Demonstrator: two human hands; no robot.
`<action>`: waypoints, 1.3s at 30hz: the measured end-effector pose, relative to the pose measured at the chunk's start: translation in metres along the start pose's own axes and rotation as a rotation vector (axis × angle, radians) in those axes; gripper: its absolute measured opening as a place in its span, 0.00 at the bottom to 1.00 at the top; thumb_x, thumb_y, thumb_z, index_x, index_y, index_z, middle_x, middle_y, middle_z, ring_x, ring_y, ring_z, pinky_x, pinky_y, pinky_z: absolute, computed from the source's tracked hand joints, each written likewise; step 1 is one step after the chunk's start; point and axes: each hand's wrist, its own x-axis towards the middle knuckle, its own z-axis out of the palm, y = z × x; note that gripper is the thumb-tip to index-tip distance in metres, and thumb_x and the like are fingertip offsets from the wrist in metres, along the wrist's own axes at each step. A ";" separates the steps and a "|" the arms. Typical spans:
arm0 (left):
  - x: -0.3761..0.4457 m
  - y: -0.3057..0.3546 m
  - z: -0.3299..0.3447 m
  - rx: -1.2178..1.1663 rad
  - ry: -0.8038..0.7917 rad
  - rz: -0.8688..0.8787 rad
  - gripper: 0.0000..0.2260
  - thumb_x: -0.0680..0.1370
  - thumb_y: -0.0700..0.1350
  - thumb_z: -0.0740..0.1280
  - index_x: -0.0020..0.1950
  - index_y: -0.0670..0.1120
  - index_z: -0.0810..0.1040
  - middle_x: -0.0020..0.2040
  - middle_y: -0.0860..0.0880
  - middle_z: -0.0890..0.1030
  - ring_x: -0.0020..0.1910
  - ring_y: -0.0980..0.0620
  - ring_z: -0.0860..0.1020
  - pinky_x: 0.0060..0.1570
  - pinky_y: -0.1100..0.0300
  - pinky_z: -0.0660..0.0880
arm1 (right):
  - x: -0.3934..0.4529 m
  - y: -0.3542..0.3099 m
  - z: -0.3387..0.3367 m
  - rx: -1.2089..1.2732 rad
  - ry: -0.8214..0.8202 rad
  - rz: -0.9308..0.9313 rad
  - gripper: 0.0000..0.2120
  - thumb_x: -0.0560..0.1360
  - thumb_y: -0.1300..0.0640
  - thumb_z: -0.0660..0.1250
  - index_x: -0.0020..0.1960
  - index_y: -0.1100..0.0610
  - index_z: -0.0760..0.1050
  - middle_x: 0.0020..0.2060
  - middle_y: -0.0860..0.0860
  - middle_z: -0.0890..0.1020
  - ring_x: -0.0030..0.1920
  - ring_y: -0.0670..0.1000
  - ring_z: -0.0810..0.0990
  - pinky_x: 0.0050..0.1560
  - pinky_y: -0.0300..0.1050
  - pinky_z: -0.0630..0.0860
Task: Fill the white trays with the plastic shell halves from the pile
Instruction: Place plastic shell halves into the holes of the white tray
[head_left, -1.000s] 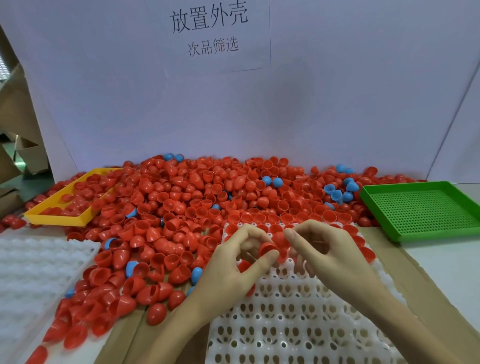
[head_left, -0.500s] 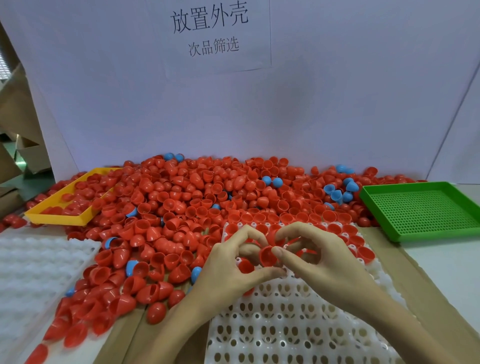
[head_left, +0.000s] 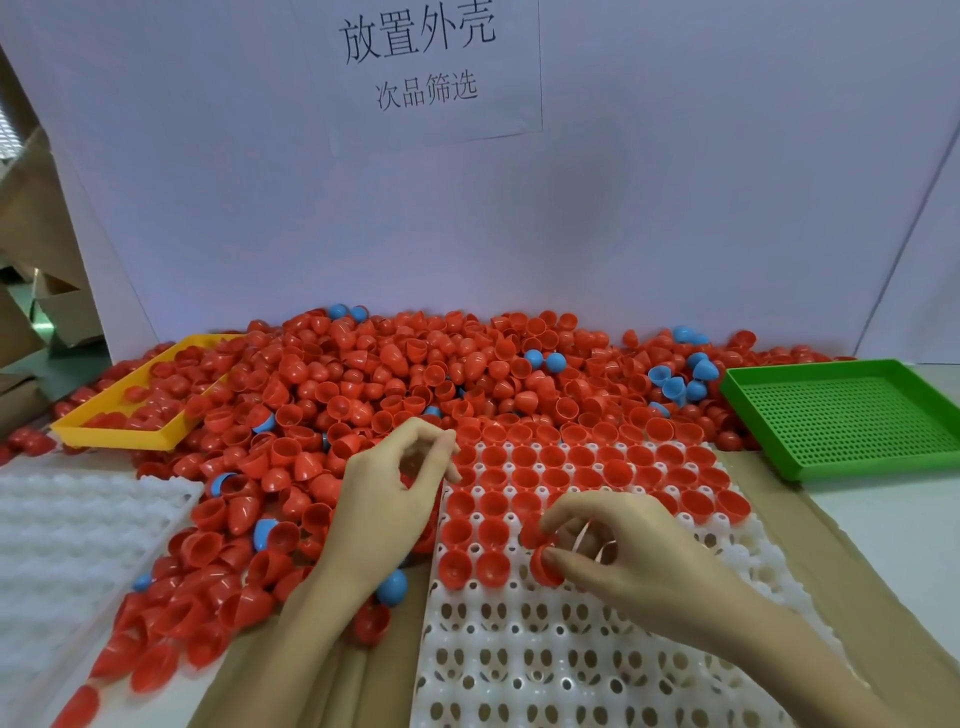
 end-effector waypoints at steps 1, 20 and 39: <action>0.001 -0.004 -0.001 0.053 0.019 -0.012 0.06 0.84 0.50 0.67 0.47 0.55 0.81 0.40 0.57 0.85 0.43 0.54 0.84 0.48 0.58 0.79 | 0.000 -0.001 0.001 0.004 0.001 0.000 0.04 0.79 0.50 0.73 0.53 0.42 0.82 0.42 0.44 0.84 0.41 0.44 0.84 0.42 0.40 0.81; 0.019 -0.064 -0.032 0.658 0.077 -0.201 0.13 0.84 0.45 0.68 0.61 0.38 0.84 0.62 0.41 0.81 0.60 0.39 0.81 0.66 0.42 0.71 | 0.002 -0.007 -0.005 0.088 0.004 0.006 0.06 0.83 0.53 0.68 0.53 0.46 0.84 0.45 0.37 0.84 0.37 0.44 0.86 0.42 0.41 0.82; -0.003 -0.002 0.002 0.090 -0.071 0.235 0.16 0.78 0.39 0.74 0.64 0.51 0.81 0.59 0.61 0.82 0.62 0.57 0.81 0.64 0.63 0.75 | 0.003 -0.007 -0.007 0.285 0.159 -0.069 0.26 0.80 0.59 0.72 0.71 0.37 0.70 0.50 0.42 0.83 0.44 0.50 0.86 0.41 0.43 0.83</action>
